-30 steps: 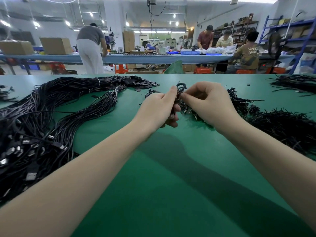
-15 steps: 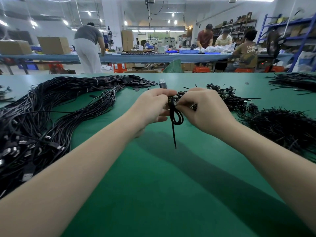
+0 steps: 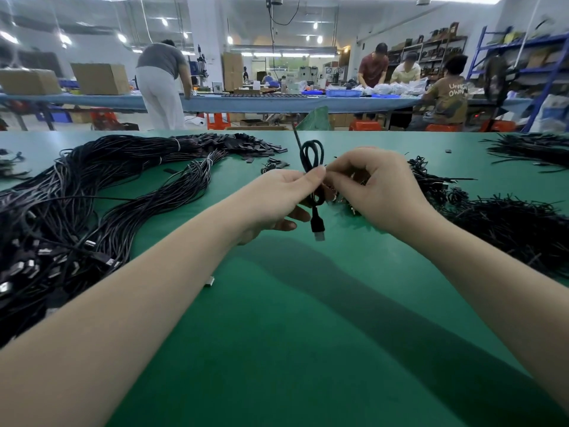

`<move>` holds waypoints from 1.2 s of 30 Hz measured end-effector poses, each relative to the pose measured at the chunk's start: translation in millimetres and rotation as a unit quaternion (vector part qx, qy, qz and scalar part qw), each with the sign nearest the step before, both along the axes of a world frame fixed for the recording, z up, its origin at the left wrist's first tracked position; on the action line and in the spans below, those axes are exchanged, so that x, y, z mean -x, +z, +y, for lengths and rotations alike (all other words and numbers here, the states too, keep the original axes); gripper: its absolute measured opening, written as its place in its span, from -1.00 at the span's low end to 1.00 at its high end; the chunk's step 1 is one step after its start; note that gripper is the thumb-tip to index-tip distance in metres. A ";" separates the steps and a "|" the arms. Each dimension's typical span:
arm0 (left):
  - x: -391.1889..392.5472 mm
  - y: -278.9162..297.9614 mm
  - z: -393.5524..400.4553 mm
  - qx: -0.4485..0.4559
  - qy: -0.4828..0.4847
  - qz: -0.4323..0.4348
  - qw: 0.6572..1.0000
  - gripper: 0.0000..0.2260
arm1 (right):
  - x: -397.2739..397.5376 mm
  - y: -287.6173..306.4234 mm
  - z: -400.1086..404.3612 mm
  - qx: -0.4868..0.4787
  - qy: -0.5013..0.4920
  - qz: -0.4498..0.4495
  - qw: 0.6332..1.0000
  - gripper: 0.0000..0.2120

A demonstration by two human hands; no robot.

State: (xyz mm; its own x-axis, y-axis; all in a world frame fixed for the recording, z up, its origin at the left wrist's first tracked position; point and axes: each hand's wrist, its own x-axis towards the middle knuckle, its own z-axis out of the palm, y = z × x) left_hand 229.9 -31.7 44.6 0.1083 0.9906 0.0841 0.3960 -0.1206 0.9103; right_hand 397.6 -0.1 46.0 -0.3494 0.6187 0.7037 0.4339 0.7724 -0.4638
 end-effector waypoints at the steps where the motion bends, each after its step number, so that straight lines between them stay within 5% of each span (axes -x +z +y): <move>1: -0.8 1.0 -0.9 0.003 -0.003 -0.013 1.000 -0.65 | 0.4 1.0 -0.7 0.038 0.011 0.010 0.999 -0.83; 6: -3.3 1.4 -0.9 -0.050 0.016 0.040 0.998 -0.63 | 0.1 1.6 -0.3 0.207 0.039 0.060 0.976 -0.89; 20: 2.5 4.2 -2.3 -0.094 -0.011 0.236 0.967 -0.66 | -4.5 5.9 3.7 0.283 0.021 -0.013 0.959 -0.85; 28: 10.7 8.9 -4.4 -0.082 -0.081 0.319 0.941 -0.71 | -12.5 6.6 7.1 0.396 0.109 -0.016 0.912 -0.68; 36: 13.0 14.0 -10.0 -0.056 -0.140 0.329 0.932 -0.70 | -24.4 8.2 7.3 0.492 0.193 -0.056 0.847 -0.87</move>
State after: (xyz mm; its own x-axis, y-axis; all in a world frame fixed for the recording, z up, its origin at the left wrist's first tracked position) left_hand 216.8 -41.7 58.6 0.4265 0.9044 0.0095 0.8024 -0.3832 0.4575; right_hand 422.0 7.3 54.2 -0.6896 0.7109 -0.1380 0.3218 0.1301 -0.9378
